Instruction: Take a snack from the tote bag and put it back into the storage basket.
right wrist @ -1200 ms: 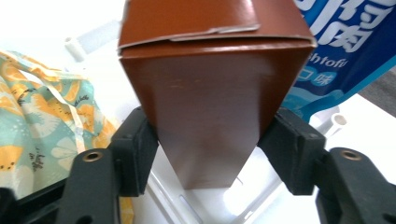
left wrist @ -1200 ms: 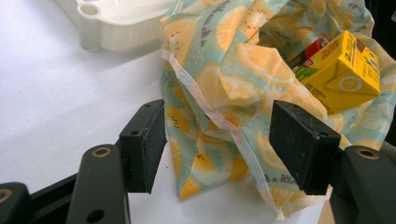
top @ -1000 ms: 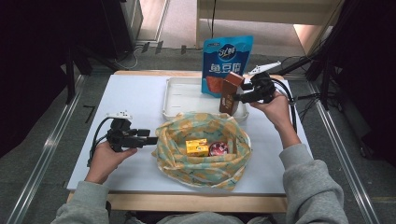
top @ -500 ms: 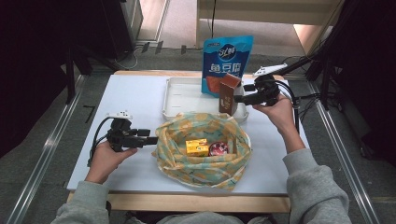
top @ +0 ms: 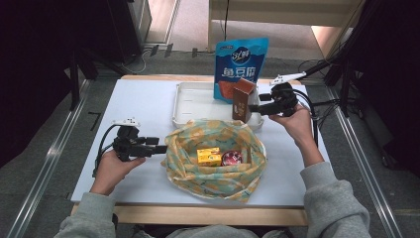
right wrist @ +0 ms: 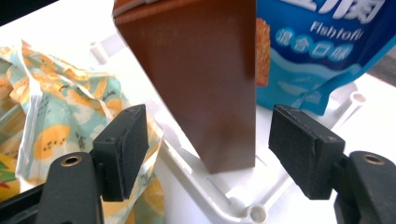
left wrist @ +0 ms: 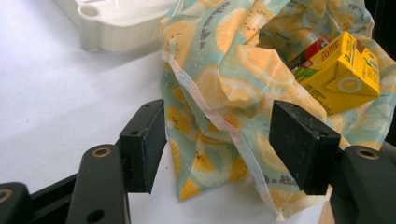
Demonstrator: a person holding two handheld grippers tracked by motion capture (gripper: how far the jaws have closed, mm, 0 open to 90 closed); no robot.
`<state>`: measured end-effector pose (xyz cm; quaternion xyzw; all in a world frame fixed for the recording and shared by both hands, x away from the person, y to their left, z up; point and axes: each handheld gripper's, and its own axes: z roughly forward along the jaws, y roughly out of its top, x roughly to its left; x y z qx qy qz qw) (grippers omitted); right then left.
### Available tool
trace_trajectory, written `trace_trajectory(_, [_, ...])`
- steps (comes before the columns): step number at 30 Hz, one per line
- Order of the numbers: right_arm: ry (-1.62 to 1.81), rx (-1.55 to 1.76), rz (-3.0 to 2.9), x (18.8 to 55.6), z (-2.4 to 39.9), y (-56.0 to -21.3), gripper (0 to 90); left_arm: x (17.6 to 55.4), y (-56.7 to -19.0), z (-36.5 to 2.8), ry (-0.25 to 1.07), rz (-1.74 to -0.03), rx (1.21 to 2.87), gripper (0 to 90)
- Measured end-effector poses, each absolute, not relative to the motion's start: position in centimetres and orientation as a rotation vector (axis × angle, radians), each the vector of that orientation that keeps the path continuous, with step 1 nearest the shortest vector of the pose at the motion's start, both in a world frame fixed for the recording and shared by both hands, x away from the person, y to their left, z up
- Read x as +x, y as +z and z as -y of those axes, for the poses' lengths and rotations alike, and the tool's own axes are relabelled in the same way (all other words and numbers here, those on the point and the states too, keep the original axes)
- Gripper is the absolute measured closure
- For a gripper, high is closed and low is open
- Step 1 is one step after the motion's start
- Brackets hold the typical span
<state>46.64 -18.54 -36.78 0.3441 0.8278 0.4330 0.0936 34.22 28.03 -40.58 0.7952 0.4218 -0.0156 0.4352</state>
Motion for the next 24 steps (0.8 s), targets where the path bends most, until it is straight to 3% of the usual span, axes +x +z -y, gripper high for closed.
trace_trajectory(3, [1.294,1.022,-2.464,46.1,18.8,-37.2,36.9,34.2,-40.6,-28.1,-0.037,-1.053,1.981,37.5])
trace_trajectory(5, [1.297,1.032,-2.453,45.4,19.0,-37.8,48.9,34.2,-40.6,-28.0,-0.037,-1.049,1.978,37.5])
trace_trajectory(9, [1.337,1.079,-2.437,45.0,19.3,-38.8,65.6,34.2,-40.5,-28.0,-0.036,-1.051,1.979,37.5])
trace_trajectory(10, [1.337,1.079,-2.437,45.0,19.3,-38.8,65.6,34.2,-40.5,-28.0,-0.036,-1.051,1.979,37.5])
trace_trajectory(11, [1.342,1.088,-2.442,44.7,19.3,-39.4,74.9,34.2,-40.6,-28.0,-0.035,-1.048,1.981,37.5])
trace_trajectory(12, [1.342,1.088,-2.442,44.7,19.3,-39.4,74.9,34.2,-40.6,-28.0,-0.035,-1.048,1.981,37.5])
trace_trajectory(15, [1.323,1.090,-2.455,44.4,19.0,-40.1,90.0,34.3,-40.6,-27.9,-0.038,-1.049,1.978,37.5])
trace_trajectory(24, [1.296,1.052,-2.499,44.9,16.7,-41.4,90.0,34.2,-40.6,-28.0,-0.038,-1.050,1.978,37.6])
